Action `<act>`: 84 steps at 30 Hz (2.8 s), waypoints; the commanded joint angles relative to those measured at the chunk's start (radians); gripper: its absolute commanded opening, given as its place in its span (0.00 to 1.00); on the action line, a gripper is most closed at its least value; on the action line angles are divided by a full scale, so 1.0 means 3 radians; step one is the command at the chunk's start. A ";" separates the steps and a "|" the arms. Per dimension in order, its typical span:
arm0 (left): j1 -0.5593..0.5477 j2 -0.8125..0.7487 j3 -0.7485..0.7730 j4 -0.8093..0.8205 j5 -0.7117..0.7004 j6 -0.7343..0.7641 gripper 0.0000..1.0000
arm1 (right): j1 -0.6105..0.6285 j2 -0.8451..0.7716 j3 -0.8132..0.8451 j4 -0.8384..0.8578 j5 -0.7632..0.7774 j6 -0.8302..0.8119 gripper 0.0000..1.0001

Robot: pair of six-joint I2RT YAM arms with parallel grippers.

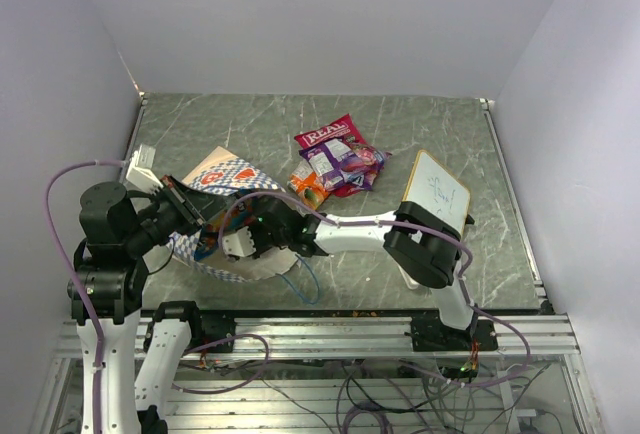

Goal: Take the snacks out of the paper bag
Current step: Take out the snack from the paper bag, then place the snack at the center of the board.

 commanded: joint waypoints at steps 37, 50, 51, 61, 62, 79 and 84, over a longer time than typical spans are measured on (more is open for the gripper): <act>-0.0003 0.0416 -0.0006 0.0221 -0.0037 0.0271 0.07 | -0.0294 -0.2782 -0.1533 -0.0282 -0.0090 0.1010 0.00; 0.0000 0.0341 -0.0029 0.0168 -0.0077 0.0199 0.07 | -0.1598 -0.2487 -0.1885 -0.0046 0.0094 0.1016 0.00; -0.0002 0.0335 -0.0015 0.0154 -0.0065 0.0181 0.07 | -0.1622 -0.2392 -0.1875 0.0014 0.0110 0.1067 0.00; -0.0004 0.0465 -0.0002 0.0029 0.0649 0.0307 0.07 | -0.1682 -0.1795 -0.1730 0.0181 0.0127 0.1240 0.00; -0.0004 0.0471 -0.0009 -0.0023 0.0699 0.0344 0.07 | -0.1684 -0.1752 -0.1714 0.0183 0.0137 0.1285 0.00; -0.0003 0.0070 -0.0325 -0.0616 0.0832 0.0498 0.07 | -0.1674 -0.1686 -0.1364 -0.0132 -0.0199 0.1503 0.33; -0.0004 0.0013 -0.0391 -0.0311 0.0783 0.0256 0.07 | -0.1484 -0.2162 -0.1594 0.0134 -0.0754 0.1400 0.42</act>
